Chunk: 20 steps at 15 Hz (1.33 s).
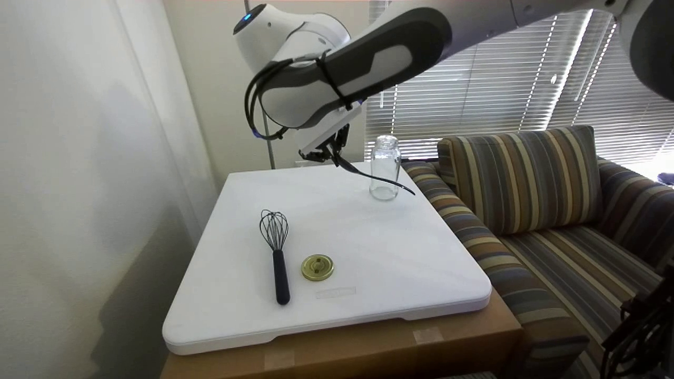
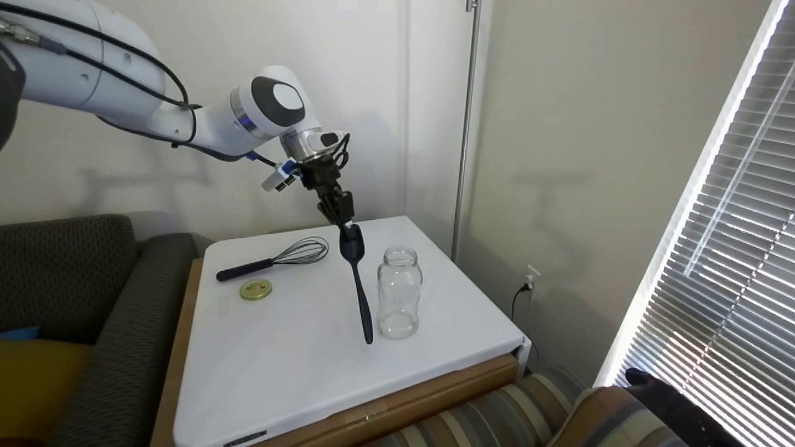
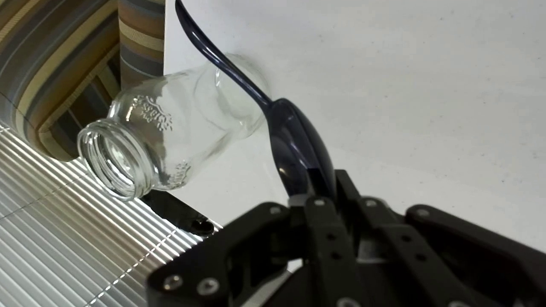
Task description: Put the spoon in the glass jar
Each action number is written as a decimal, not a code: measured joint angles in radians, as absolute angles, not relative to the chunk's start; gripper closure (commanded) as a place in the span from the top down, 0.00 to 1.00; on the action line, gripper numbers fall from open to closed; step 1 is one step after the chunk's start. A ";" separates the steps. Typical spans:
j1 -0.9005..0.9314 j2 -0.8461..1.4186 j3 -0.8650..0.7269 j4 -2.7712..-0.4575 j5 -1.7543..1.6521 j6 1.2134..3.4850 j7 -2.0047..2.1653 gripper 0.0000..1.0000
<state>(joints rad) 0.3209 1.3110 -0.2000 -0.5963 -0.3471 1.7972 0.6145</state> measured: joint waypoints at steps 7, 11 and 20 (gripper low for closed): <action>0.309 1.256 -0.164 -0.596 -0.300 1.789 0.516 0.02; 0.287 1.211 -0.123 -0.596 -0.251 1.790 0.438 0.02; 0.228 1.114 -0.065 -0.594 -0.199 1.792 0.345 0.02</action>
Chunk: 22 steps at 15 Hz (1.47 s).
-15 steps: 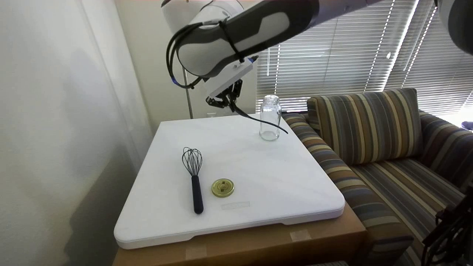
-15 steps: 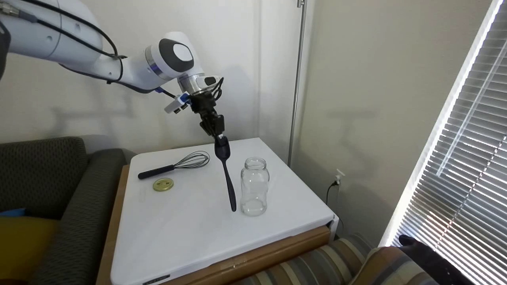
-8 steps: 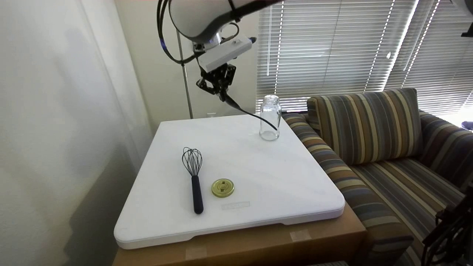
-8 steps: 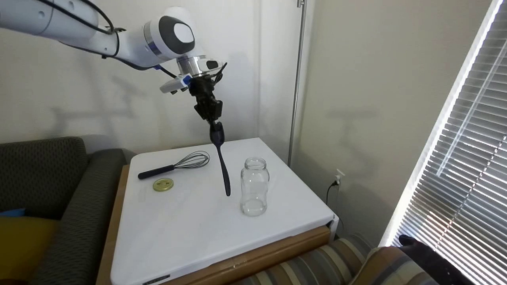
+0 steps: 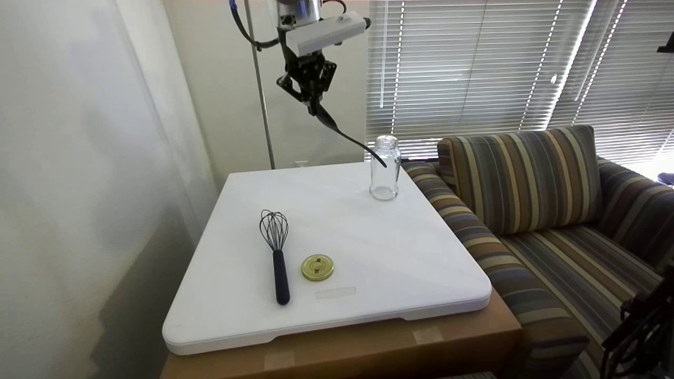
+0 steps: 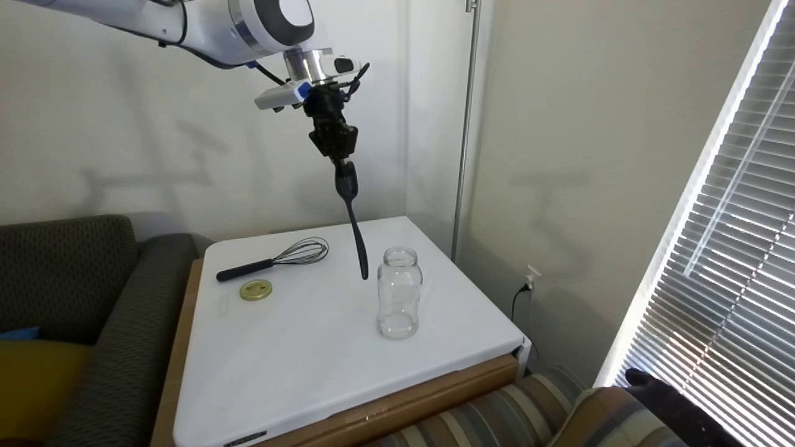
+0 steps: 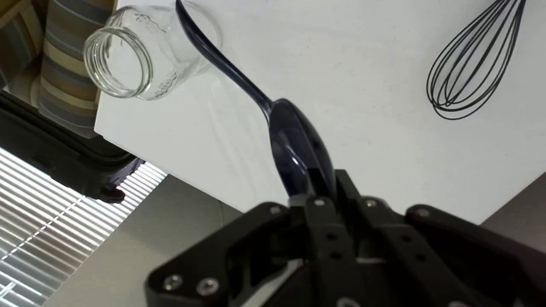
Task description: Put the spoon in the glass jar
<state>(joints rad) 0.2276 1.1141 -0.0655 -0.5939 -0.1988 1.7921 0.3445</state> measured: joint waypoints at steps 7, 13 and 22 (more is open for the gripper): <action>0.162 1.041 0.012 -0.590 -0.116 1.822 0.223 0.02; 0.102 0.975 0.048 -0.590 -0.066 1.850 0.196 0.02; 0.036 0.940 0.048 -0.593 -0.053 1.850 0.210 0.02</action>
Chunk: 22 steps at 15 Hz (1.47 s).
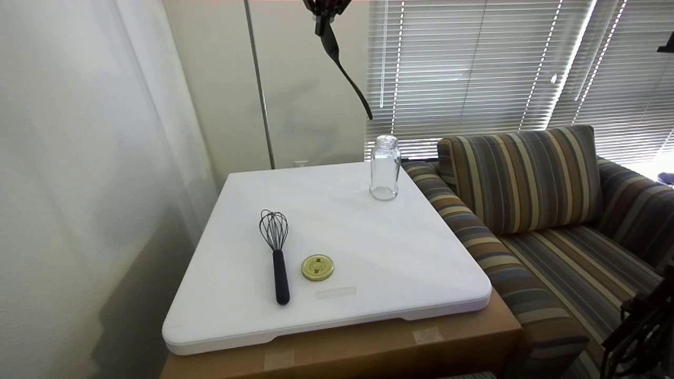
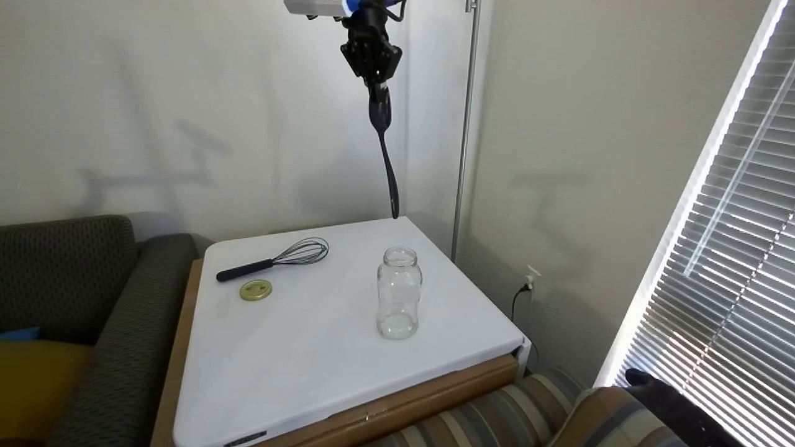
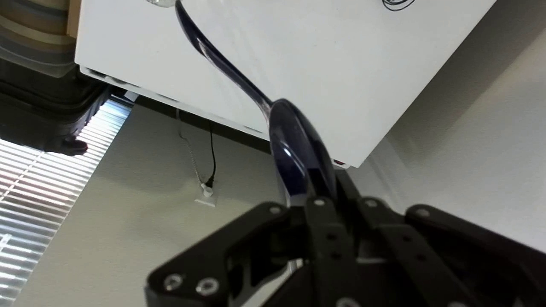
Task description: Put the spoon in the glass jar
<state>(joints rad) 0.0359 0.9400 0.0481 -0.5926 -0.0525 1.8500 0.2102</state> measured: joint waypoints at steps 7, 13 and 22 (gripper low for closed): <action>0.009 0.937 0.045 -0.618 -0.053 1.850 0.244 0.02; -0.024 0.932 0.045 -0.691 -0.053 1.874 0.262 0.02; -0.079 0.840 0.074 -0.992 0.010 2.171 0.249 0.02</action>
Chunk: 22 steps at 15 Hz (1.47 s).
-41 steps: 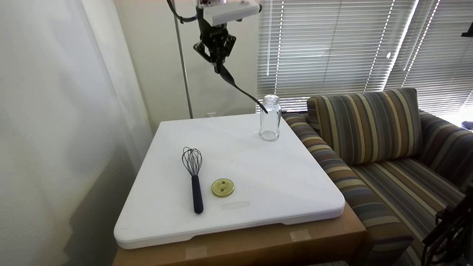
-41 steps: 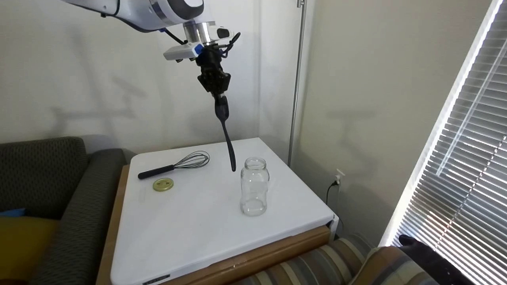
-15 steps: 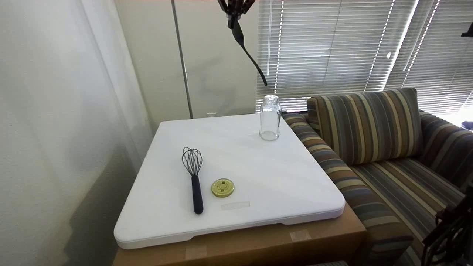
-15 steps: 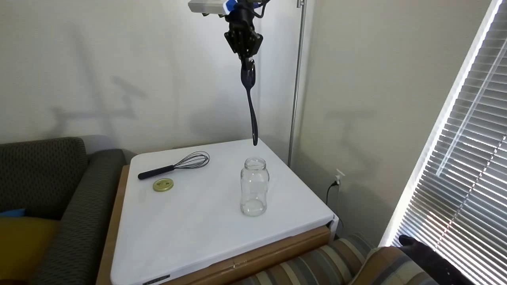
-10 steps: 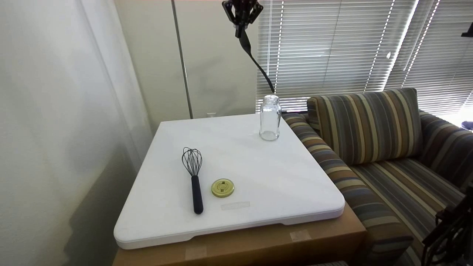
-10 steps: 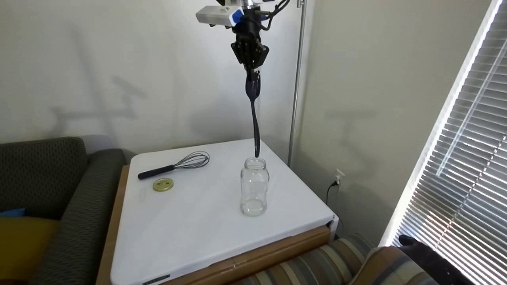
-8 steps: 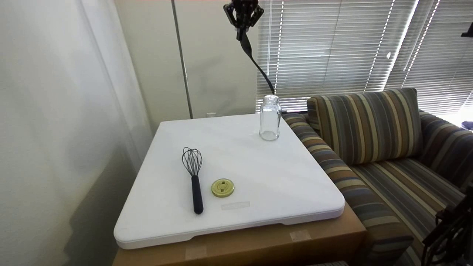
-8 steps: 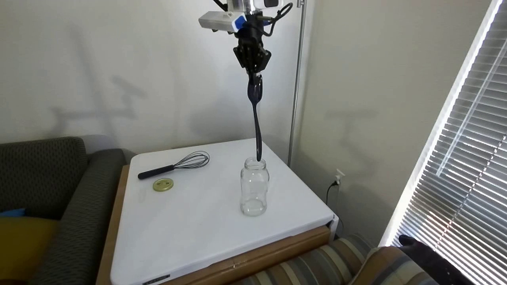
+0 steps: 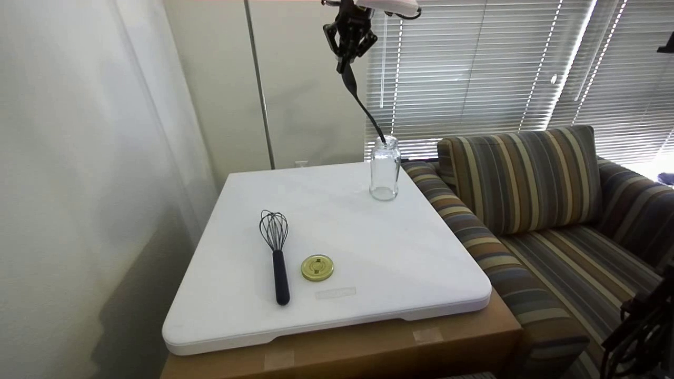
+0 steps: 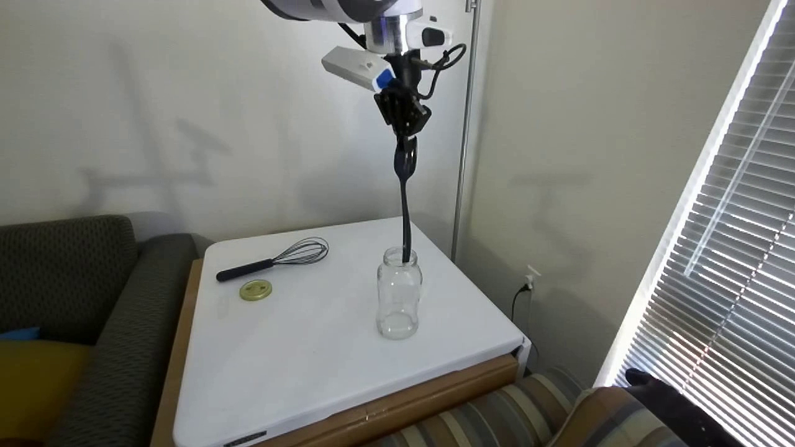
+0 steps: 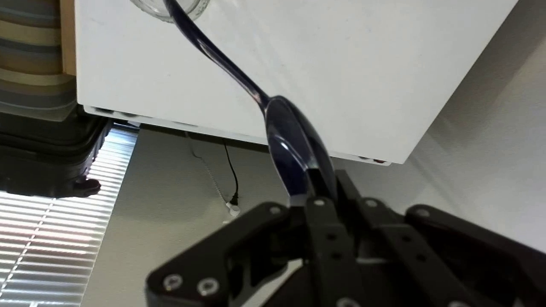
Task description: Put the spoon in the glass jar
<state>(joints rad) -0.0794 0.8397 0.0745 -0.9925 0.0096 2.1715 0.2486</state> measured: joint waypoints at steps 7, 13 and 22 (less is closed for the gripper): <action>-0.100 0.720 0.059 -1.287 0.131 2.330 0.204 0.02; -0.100 0.581 0.043 -1.555 0.149 2.432 0.204 0.02; -0.094 0.435 0.031 -1.792 0.156 2.507 0.204 0.33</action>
<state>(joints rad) -0.0939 0.4350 0.0315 -1.7918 0.1555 2.5070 0.2035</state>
